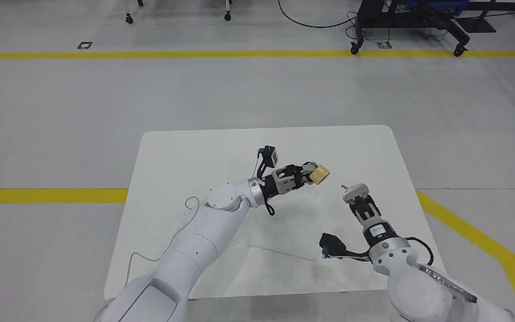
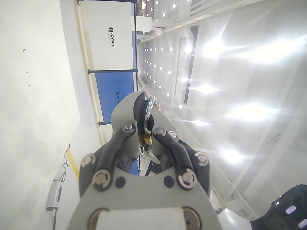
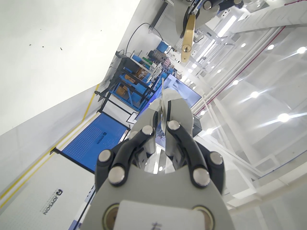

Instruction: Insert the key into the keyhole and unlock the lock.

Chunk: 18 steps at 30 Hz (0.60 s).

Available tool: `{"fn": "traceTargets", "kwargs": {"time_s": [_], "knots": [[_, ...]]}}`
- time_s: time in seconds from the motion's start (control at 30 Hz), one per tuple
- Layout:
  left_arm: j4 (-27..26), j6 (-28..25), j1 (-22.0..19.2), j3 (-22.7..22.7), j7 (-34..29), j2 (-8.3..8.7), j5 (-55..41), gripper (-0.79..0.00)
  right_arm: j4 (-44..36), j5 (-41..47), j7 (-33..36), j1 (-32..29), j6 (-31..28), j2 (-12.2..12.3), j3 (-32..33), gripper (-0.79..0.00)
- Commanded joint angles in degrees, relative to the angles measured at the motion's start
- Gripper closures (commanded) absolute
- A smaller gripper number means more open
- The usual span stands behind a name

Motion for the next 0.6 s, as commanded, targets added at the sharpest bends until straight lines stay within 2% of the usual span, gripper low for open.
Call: {"fn": "traceTargets", "kwargs": {"time_s": [0.0,0.27,0.57], "knots": [[-0.9,0.7,0.4,0.1,1.1,-0.24,-0.4,0.000,-0.4,0.2,1.5,0.0,-0.5,-0.6,-0.4,0.000],[-0.8,3.0,0.6,0.5,2.6,-1.16,-1.1,0.000,0.2,-2.8,1.4,1.6,-1.9,-3.3,-3.3,0.000],[1.3,4.3,0.0,0.3,1.0,-1.87,-2.1,0.000,1.4,-2.2,1.7,3.9,-3.7,-6.1,-3.8,0.000]]}}
